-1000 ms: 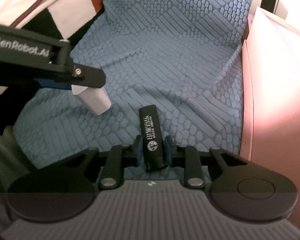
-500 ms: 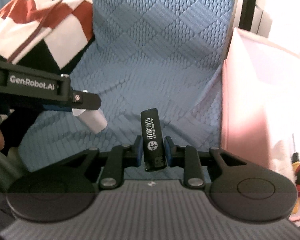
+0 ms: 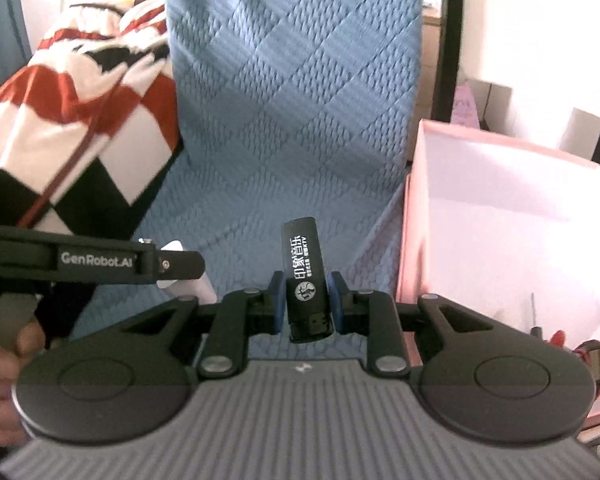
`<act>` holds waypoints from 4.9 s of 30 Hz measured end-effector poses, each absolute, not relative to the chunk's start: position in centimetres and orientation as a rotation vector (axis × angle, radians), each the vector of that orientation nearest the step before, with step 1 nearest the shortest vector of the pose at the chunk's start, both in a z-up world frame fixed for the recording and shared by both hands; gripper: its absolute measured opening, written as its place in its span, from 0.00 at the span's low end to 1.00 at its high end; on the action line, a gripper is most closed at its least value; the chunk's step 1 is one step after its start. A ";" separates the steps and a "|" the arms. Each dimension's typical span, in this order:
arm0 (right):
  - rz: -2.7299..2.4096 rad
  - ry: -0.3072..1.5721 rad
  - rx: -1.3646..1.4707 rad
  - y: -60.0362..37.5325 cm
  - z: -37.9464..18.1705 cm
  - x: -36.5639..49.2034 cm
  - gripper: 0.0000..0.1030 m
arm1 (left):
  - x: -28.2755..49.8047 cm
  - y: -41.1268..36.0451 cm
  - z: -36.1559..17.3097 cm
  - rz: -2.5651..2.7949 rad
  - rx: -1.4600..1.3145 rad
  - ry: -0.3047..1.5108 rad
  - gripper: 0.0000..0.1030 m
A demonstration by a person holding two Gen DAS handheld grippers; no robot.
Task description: Organize rigid objects
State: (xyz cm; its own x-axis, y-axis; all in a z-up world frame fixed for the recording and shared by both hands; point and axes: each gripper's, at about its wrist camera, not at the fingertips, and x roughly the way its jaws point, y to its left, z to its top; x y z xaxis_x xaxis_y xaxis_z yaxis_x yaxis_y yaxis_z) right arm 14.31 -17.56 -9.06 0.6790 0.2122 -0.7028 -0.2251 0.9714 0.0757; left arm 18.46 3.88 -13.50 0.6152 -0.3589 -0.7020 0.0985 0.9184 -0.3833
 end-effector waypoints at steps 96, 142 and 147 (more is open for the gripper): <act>-0.026 0.670 0.208 -32.5 3.0 3.3 0.26 | 7.7 -10.2 3.8 -0.642 -0.216 0.659 0.46; -0.121 0.623 0.136 -31.7 2.8 -5.1 0.87 | 1.3 -7.6 0.3 -0.470 -0.115 0.711 1.00; -0.120 0.629 0.132 -31.6 2.6 -4.8 0.87 | 1.4 -7.4 0.1 -0.458 -0.120 0.719 1.00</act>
